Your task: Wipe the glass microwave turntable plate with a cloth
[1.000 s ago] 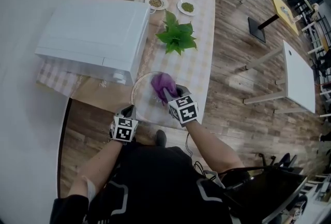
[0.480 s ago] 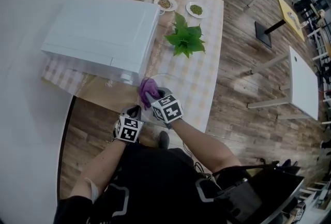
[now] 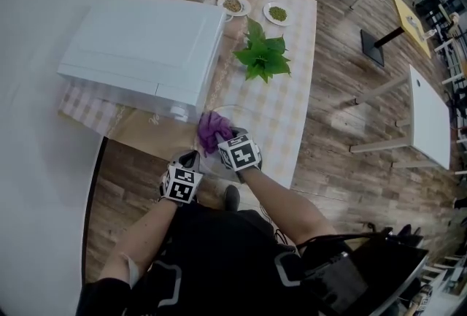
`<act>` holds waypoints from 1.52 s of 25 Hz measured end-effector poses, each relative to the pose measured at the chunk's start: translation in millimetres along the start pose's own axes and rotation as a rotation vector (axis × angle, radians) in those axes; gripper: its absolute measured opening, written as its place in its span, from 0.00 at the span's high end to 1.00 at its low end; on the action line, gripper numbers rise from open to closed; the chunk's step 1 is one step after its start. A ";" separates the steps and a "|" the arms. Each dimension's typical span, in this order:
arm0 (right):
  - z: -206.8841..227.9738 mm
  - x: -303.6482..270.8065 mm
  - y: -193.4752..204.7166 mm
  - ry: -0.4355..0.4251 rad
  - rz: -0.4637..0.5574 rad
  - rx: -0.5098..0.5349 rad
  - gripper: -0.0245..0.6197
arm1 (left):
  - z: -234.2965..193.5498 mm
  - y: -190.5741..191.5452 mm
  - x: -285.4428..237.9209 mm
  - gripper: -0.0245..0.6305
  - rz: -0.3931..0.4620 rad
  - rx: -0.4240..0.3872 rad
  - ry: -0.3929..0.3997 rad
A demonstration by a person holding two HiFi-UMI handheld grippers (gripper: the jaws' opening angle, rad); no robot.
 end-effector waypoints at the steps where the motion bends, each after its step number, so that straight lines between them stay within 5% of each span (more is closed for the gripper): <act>1: 1.7 1.3 1.0 0.001 0.001 -0.008 0.85 | -0.4 -0.2 -0.2 0.95 0.003 -0.001 -0.001; 31: 49.1 88.1 64.6 0.177 0.057 -0.165 0.85 | -1.1 3.2 -1.6 0.95 -0.005 -0.003 -0.019; 38: 52.3 113.0 76.7 0.268 0.022 -0.094 0.85 | -1.5 -2.0 0.5 0.95 0.004 -0.005 -0.021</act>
Point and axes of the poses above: the fingertips, and each gripper's own axes: x backward along the fingers, z to its right, y out of its underside, the point moved 8 cm from there along x, backward along the fingers, and after that the axes turned 14 degrees about -y, right-handed, at the moved point
